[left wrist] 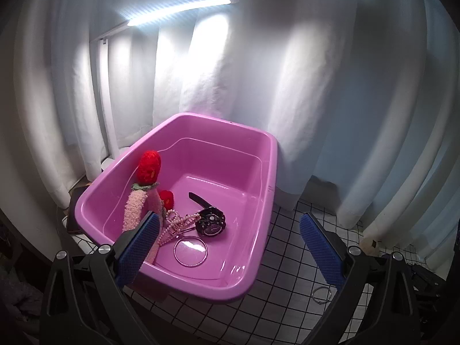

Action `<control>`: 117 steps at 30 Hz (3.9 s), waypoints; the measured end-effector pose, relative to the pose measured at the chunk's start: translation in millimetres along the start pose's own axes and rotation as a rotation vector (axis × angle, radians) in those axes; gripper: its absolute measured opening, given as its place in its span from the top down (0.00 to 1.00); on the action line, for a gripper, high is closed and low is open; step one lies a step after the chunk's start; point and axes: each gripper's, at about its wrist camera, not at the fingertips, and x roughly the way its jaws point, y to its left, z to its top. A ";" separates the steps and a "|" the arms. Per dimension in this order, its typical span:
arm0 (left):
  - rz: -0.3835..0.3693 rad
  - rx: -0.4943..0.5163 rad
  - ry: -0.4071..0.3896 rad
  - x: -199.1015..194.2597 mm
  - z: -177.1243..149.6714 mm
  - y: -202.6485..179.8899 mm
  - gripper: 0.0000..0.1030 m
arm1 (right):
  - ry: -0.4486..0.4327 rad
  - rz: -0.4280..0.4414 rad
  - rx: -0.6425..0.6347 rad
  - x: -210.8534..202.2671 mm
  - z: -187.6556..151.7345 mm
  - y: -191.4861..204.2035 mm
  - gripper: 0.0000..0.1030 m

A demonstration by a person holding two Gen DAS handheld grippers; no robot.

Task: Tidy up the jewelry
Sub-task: 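Move both tools back over the hair tie and beige pom-pom on the table, then grasp the black hair tie with the left tool while the right tool grasps the beige pom-pom, then carry the hair tie with the left tool while the right tool carries the pom-pom to the tub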

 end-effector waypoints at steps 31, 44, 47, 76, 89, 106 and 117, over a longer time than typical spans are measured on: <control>-0.041 0.093 0.234 79.0 -132.8 -185.4 0.06 | 0.018 -0.206 0.143 -37.6 -78.5 -217.7 0.33; -0.001 0.114 0.284 155.8 -146.7 -212.9 0.06 | 0.061 -0.231 0.093 40.9 -49.6 -258.5 0.33; 0.004 0.120 0.313 171.4 -150.6 -218.9 0.06 | 0.062 -0.229 0.084 53.0 -44.2 -263.7 0.33; 0.059 0.142 0.365 233.2 -168.2 -233.9 0.08 | 0.144 -0.322 0.003 140.9 -23.3 -279.3 0.33; 0.010 0.216 0.306 217.1 -176.2 -253.3 0.72 | 0.117 -0.314 -0.048 141.8 -31.9 -271.1 0.41; -0.006 0.143 0.261 182.4 -160.2 -240.0 0.78 | 0.080 -0.218 -0.044 95.2 -39.9 -263.4 0.42; 0.047 0.042 0.174 114.3 -126.2 -221.5 0.78 | 0.067 -0.128 -0.118 30.4 -21.5 -245.6 0.42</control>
